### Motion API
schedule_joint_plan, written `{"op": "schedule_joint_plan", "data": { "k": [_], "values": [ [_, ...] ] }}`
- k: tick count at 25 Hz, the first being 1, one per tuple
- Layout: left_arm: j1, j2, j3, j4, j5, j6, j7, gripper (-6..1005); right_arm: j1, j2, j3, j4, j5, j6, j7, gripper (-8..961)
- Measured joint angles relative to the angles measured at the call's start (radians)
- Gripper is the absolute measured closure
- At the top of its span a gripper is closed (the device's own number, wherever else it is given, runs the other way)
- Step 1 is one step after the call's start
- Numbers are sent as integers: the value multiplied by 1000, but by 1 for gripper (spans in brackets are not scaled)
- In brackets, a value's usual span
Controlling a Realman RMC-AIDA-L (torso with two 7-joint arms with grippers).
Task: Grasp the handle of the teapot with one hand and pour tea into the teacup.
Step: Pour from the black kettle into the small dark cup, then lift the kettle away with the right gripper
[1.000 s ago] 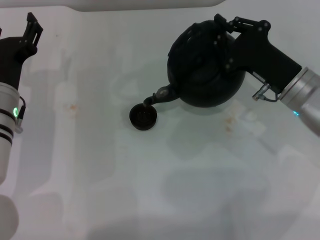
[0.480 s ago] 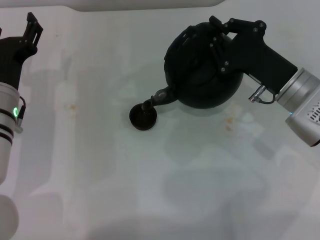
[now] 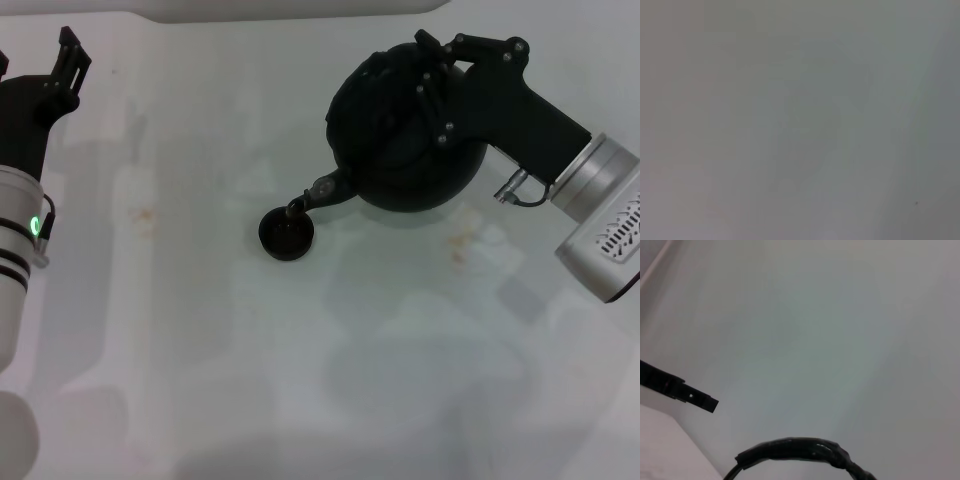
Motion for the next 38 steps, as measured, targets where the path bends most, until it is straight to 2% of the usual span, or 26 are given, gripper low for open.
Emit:
{"op": "schedule_joint_plan", "data": {
  "k": [14, 38],
  "values": [
    [1, 0, 2, 1, 0, 0, 0, 112, 1, 0, 0, -10, -3, 2, -114, 831],
    [-6, 0, 2, -2, -2, 0, 0, 112, 1, 0, 0, -12, 0, 10, -167, 834]
  ]
}}
